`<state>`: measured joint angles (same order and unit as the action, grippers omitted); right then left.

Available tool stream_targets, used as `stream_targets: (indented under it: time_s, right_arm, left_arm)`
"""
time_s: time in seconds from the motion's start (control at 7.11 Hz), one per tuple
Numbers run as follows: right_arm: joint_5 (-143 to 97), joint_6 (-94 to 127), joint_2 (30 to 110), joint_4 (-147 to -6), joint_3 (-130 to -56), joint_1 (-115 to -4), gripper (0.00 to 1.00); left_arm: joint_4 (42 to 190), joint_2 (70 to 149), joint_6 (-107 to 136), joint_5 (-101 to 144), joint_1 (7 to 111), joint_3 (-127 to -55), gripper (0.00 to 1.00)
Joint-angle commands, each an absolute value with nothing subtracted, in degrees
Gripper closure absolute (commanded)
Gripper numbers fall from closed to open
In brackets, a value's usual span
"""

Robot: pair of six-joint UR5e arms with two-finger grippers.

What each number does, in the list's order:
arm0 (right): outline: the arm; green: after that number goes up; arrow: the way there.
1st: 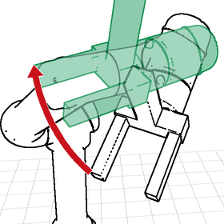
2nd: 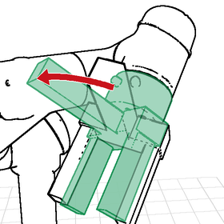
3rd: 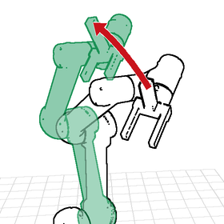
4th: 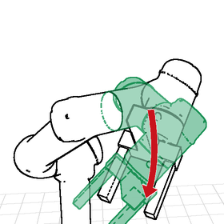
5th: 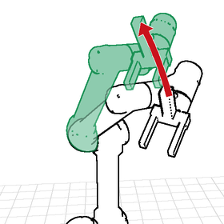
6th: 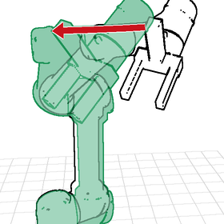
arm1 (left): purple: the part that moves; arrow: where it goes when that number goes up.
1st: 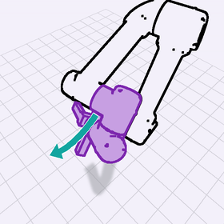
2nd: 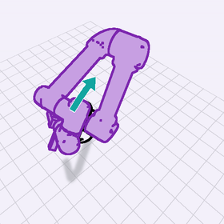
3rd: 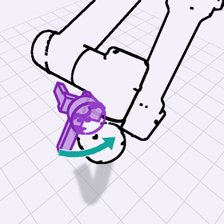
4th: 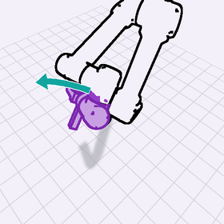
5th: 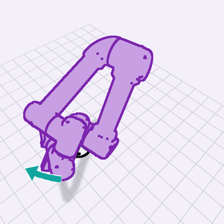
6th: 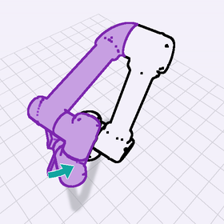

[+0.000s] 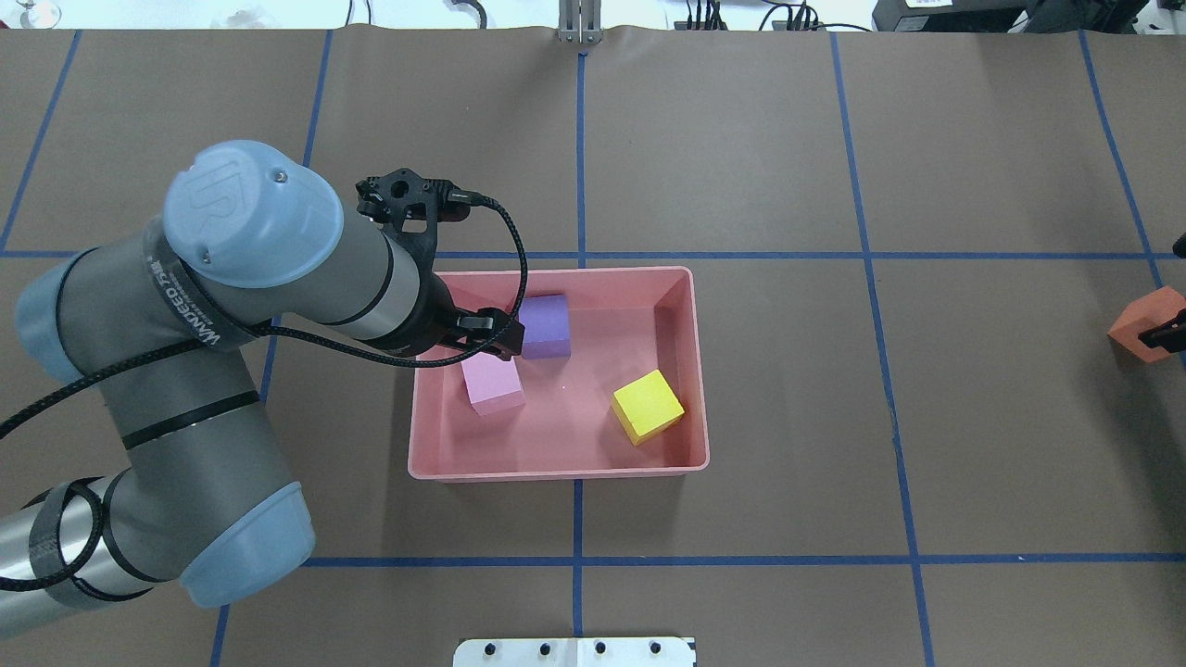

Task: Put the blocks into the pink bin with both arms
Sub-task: 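Release the pink cube into the bin while the right gripper nears the orange cube, then lift the orange cube with the right gripper while the left gripper withdraws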

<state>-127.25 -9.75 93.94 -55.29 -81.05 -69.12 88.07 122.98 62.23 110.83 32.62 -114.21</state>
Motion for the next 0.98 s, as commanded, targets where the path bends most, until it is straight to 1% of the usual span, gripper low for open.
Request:
stream_targets:
  time_s: [0.0, 0.14, 0.42, 0.7, 0.84]
  right_arm:
    - [-127.4, -9.1, 93.2, -55.3, -81.8, -69.0, 0.87]
    - [-127.9, -4.9, 92.1, -55.6, -84.3, -69.0, 0.87]
    - [-131.6, 7.2, 88.3, -56.1, -87.7, -68.9, 0.86]
    - [-131.9, 24.2, 86.2, -58.6, -96.4, -65.0, 0.86]
    - [-131.4, 30.7, 83.3, -64.3, -101.3, -61.9, 0.86]
  left_arm:
    - [88.1, 121.0, 58.0, 111.0, 33.4, -115.0, 0.00]
    - [88.1, 118.2, 53.7, 111.2, 35.0, -116.5, 0.00]
    - [88.2, 110.1, 40.6, 111.8, 41.4, -118.9, 0.00]
    - [88.8, 103.0, 25.4, 116.3, 51.1, -118.4, 0.00]
    - [88.9, 99.9, 16.5, 120.3, 57.5, -117.7, 0.00]
